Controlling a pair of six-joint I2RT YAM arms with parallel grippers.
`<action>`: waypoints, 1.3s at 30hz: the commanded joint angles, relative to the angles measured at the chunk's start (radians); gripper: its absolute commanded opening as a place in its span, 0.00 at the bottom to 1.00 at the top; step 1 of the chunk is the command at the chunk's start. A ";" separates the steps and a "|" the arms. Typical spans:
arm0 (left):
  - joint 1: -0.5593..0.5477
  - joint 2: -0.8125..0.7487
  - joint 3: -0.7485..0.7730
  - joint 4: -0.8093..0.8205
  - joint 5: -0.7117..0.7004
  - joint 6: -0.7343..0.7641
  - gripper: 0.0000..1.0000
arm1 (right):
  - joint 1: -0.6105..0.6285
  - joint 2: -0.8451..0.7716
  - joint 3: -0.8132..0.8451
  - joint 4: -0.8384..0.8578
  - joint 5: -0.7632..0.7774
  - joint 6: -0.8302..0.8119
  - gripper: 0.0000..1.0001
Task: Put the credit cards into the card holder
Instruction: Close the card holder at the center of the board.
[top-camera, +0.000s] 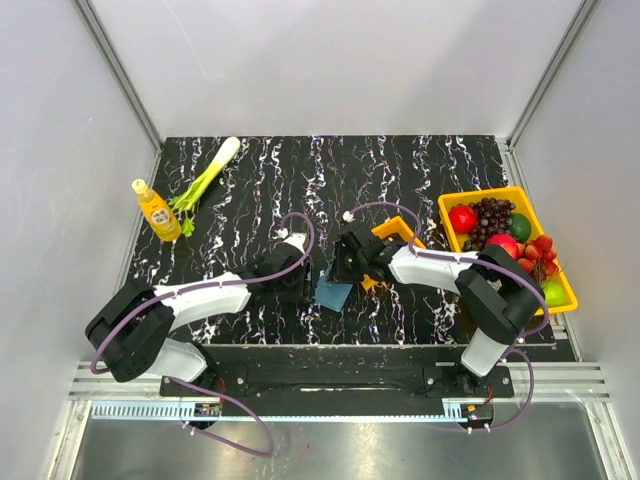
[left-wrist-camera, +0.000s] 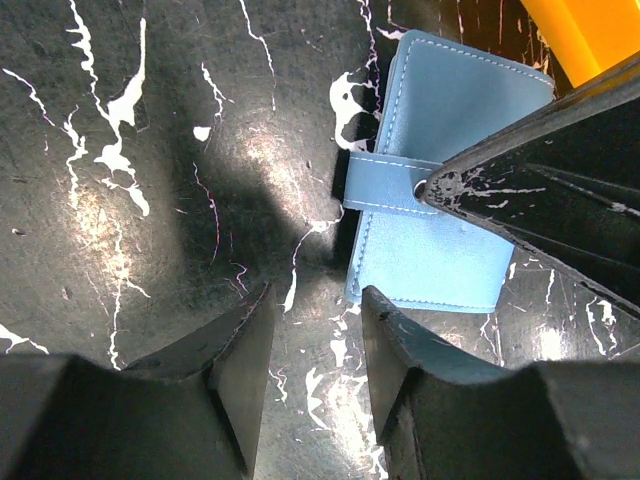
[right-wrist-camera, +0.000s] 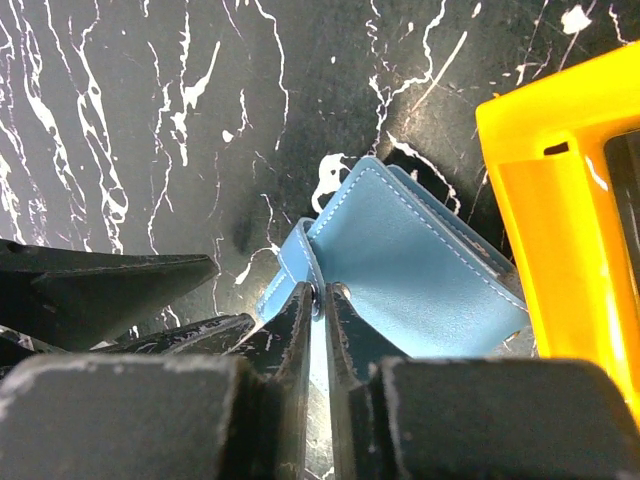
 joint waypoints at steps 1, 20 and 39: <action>-0.007 0.003 0.033 0.019 -0.029 0.010 0.43 | 0.007 -0.034 0.029 -0.022 0.022 -0.017 0.16; -0.007 0.003 0.036 0.019 -0.029 0.012 0.43 | 0.007 -0.038 0.018 -0.003 0.002 -0.005 0.00; -0.014 -0.048 0.041 0.028 -0.038 0.032 0.48 | 0.030 -0.037 0.050 -0.132 0.136 -0.046 0.00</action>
